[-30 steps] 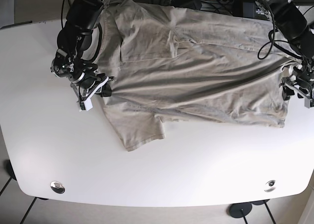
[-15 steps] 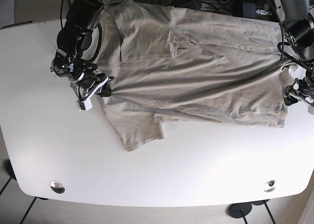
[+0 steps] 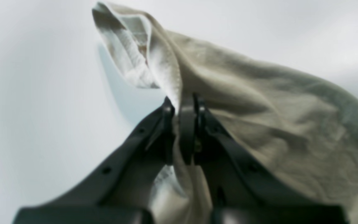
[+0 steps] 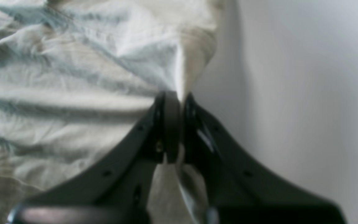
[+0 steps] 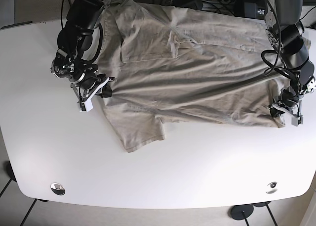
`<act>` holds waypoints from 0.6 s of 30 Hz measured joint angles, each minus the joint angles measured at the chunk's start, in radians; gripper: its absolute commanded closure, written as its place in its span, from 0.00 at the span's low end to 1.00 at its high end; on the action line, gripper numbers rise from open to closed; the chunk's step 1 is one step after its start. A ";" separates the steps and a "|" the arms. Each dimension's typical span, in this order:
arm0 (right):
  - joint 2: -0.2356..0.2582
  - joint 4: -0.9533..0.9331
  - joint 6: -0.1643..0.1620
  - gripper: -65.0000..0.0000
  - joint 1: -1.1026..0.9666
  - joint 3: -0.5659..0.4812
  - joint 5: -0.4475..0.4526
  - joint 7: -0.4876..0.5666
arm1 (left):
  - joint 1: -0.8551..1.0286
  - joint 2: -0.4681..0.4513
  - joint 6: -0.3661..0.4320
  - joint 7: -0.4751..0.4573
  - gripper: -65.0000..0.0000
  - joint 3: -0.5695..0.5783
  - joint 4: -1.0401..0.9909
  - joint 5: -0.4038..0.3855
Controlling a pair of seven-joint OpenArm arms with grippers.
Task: Fold the T-shirt properly
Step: 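Lift the beige shirt with both grippers and fling it flat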
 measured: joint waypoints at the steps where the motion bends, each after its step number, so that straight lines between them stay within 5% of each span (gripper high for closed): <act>1: 0.000 0.014 0.000 0.97 -0.003 -0.001 -0.008 -0.006 | 0.003 0.002 -0.003 0.013 1.00 -0.002 0.014 0.000; 11: 0.001 0.264 0.009 0.97 -0.097 -0.003 -0.005 -0.020 | 0.239 0.091 -0.072 0.347 1.00 -0.125 0.596 0.045; 18: 0.121 0.285 0.011 0.97 0.013 -0.148 -0.004 -0.024 | 0.190 0.208 -0.073 0.517 1.00 -0.040 0.896 0.047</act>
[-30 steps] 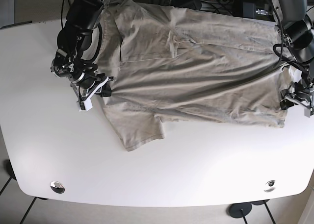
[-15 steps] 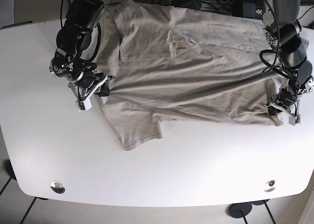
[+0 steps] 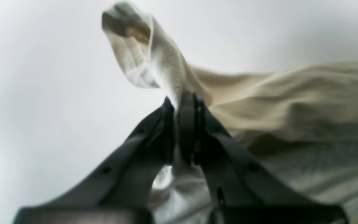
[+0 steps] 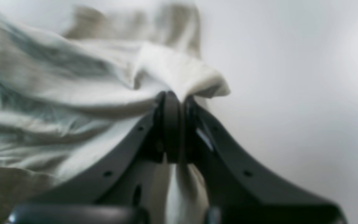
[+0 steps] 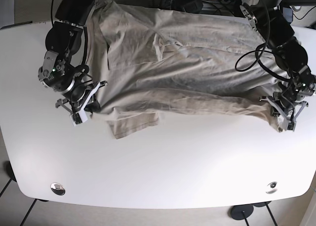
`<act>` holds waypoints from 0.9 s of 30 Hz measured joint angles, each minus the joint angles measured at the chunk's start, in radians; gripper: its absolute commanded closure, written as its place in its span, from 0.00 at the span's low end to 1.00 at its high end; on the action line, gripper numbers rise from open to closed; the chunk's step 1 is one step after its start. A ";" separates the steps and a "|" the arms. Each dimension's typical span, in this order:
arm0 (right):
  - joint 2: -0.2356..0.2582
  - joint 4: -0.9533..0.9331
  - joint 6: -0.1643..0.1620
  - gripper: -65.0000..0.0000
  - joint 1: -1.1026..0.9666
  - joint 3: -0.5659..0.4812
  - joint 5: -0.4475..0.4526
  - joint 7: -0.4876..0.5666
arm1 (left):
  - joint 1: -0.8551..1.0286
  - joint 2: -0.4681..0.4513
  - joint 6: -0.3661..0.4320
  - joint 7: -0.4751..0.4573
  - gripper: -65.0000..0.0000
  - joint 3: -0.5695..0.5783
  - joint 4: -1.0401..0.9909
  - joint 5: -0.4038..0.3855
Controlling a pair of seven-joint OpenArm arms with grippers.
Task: Fold the T-shirt properly
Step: 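Lift the beige shirt with both grippers and fling it flat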
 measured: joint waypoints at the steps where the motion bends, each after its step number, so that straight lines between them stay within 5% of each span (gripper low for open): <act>1: 0.013 -0.003 0.000 0.97 0.035 -0.013 -0.003 -0.004 | -0.041 0.004 0.000 0.006 1.00 0.020 0.004 -0.001; 6: 0.085 -0.132 0.000 0.97 0.354 -0.044 -0.001 -0.127 | -0.308 0.005 0.013 0.026 1.00 0.103 -0.039 0.000; 18: 0.193 -0.637 0.000 0.97 1.173 -0.048 0.001 -0.112 | -0.961 -0.089 0.042 -0.092 1.00 0.235 -0.413 -0.002; 22: 0.194 -0.640 0.001 0.97 1.151 -0.048 -0.003 -0.158 | -0.949 -0.108 0.042 -0.080 1.00 0.233 -0.417 -0.008; 27: 0.186 -0.438 0.001 0.97 0.880 -0.041 0.022 -0.172 | -0.694 -0.105 0.032 -0.093 1.00 0.145 -0.328 -0.021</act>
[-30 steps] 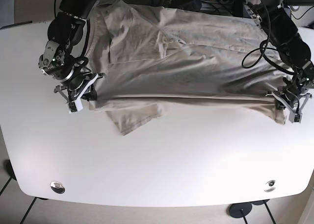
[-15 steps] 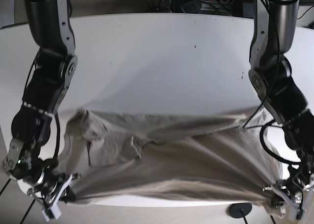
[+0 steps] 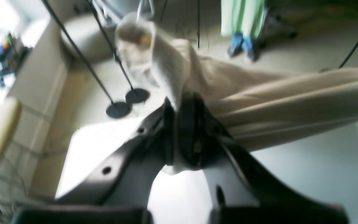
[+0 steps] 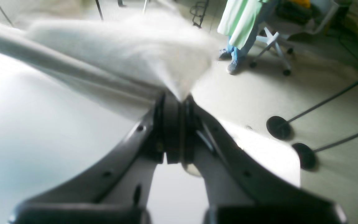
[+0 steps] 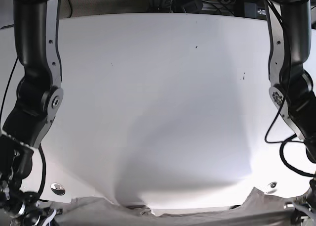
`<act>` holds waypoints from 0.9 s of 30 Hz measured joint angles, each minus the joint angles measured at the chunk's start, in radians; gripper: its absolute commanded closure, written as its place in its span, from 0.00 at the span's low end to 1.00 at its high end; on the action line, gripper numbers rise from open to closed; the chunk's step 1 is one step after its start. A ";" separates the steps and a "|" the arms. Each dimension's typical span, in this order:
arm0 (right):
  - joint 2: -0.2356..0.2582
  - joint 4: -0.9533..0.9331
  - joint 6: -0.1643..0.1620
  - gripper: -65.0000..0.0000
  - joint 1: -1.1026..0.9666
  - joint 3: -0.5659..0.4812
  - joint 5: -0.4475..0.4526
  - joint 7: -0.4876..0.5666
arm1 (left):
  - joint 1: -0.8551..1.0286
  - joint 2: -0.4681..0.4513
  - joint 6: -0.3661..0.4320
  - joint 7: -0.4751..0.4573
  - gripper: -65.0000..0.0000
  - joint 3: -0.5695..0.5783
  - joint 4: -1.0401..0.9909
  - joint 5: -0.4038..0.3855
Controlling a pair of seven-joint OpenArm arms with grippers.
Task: Fold the T-shirt properly
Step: 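Lift the beige shirt with both grippers and fling it flat, then lay the shirt down and regrasp its edges with both grippers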
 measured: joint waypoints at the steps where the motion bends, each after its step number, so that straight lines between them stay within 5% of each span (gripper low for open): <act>1: -0.005 0.057 0.001 0.97 -0.086 0.000 0.002 -0.002 | 0.072 0.000 -0.002 0.009 1.00 -0.014 0.039 0.002; 7: -0.063 0.269 0.000 0.97 -0.623 0.065 0.107 -0.014 | 0.567 0.053 -0.017 0.011 1.00 -0.154 0.277 -0.010; 12: -0.107 0.426 -0.001 0.97 -0.945 0.112 0.117 -0.016 | 0.880 0.076 -0.038 0.012 1.00 -0.244 0.403 -0.102; 17: -0.106 0.570 -0.001 0.97 -1.116 0.116 0.129 -0.011 | 1.036 0.080 -0.039 0.012 1.00 -0.310 0.468 -0.189; 27: -0.134 0.691 -0.001 0.96 -1.388 0.116 0.192 -0.011 | 1.220 0.122 -0.039 0.010 1.00 -0.446 0.510 -0.187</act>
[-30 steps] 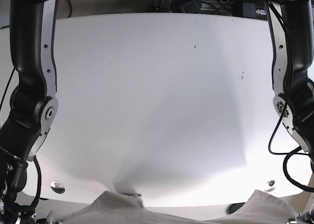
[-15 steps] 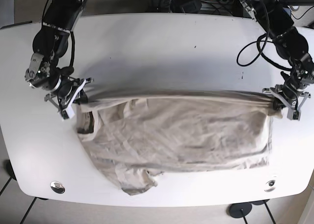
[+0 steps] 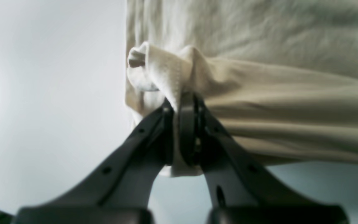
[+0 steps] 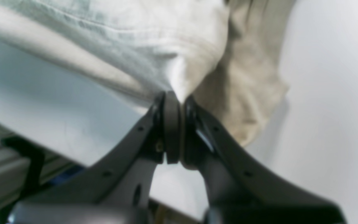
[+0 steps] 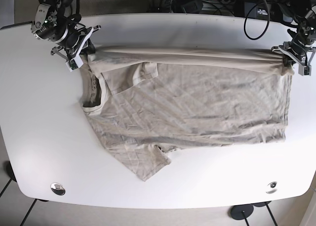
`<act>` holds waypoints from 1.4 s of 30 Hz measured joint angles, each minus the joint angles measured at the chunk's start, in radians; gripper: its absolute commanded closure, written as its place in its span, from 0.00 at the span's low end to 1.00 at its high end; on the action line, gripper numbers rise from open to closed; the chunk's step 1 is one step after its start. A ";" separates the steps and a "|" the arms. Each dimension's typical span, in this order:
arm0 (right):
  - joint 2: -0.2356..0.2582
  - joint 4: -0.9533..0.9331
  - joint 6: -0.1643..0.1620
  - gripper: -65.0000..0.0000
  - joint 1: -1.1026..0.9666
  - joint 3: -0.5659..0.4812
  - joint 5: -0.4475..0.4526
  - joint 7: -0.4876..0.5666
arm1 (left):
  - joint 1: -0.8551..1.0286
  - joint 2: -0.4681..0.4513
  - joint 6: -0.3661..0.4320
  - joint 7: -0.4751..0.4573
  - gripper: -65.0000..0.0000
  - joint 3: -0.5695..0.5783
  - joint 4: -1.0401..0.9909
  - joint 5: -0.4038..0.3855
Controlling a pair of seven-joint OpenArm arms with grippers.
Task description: Fold the T-shirt properly
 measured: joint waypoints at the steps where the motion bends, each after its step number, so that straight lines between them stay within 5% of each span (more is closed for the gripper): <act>1: 0.000 0.000 0.000 0.96 -0.013 0.000 0.000 0.000 | 0.013 0.002 0.000 0.001 1.00 0.000 0.000 0.000; 4: -0.002 0.000 0.000 0.90 -0.035 0.000 0.000 0.000 | 0.023 -0.001 0.000 0.000 0.87 -0.004 0.000 0.003; 8: -0.001 0.001 -0.001 0.45 -0.041 0.000 -0.004 -0.001 | 0.021 -0.002 0.001 -0.004 0.65 -0.005 0.002 0.003; 10: -0.002 0.019 -0.001 0.24 -0.043 0.000 -0.004 -0.001 | 0.024 -0.003 0.001 0.004 0.62 -0.005 0.025 0.004; 12: -0.001 0.044 -0.001 0.13 -0.042 0.000 -0.003 0.000 | 0.021 -0.005 0.004 0.035 0.62 -0.004 0.057 0.003; 16: -0.003 0.031 0.000 0.19 0.058 0.000 -0.008 0.004 | -0.040 -0.003 0.004 0.064 0.62 0.021 0.123 0.019; 20: 0.000 -0.211 -0.001 0.23 0.304 -0.007 -0.013 -0.002 | -0.185 -0.008 0.004 0.053 0.62 0.100 0.132 0.010; 24: 0.010 -0.489 -0.004 0.23 0.577 -0.007 -0.139 0.053 | -0.270 -0.003 0.004 0.056 0.62 0.192 0.099 0.124; 29: 0.011 -0.887 -0.004 0.23 0.848 -0.007 -0.335 0.274 | -0.274 -0.005 0.004 0.057 0.62 0.224 0.095 0.153; 33: 0.056 -1.164 -0.005 0.23 0.961 -0.007 -0.372 0.451 | -0.274 -0.005 0.004 0.057 0.62 0.220 0.095 0.154; 37: 0.060 -1.209 -0.005 0.23 0.955 -0.003 -0.372 0.467 | -0.276 -0.006 0.004 0.056 0.62 0.219 0.095 0.154; 41: -0.013 -1.119 -0.005 0.23 0.890 -0.004 -0.359 0.476 | -0.296 -0.006 0.010 0.057 0.62 0.200 0.070 0.154; 42: -0.039 -1.085 0.000 0.23 0.869 -0.009 -0.352 0.467 | -0.331 -0.003 0.069 0.057 0.62 0.164 0.036 0.155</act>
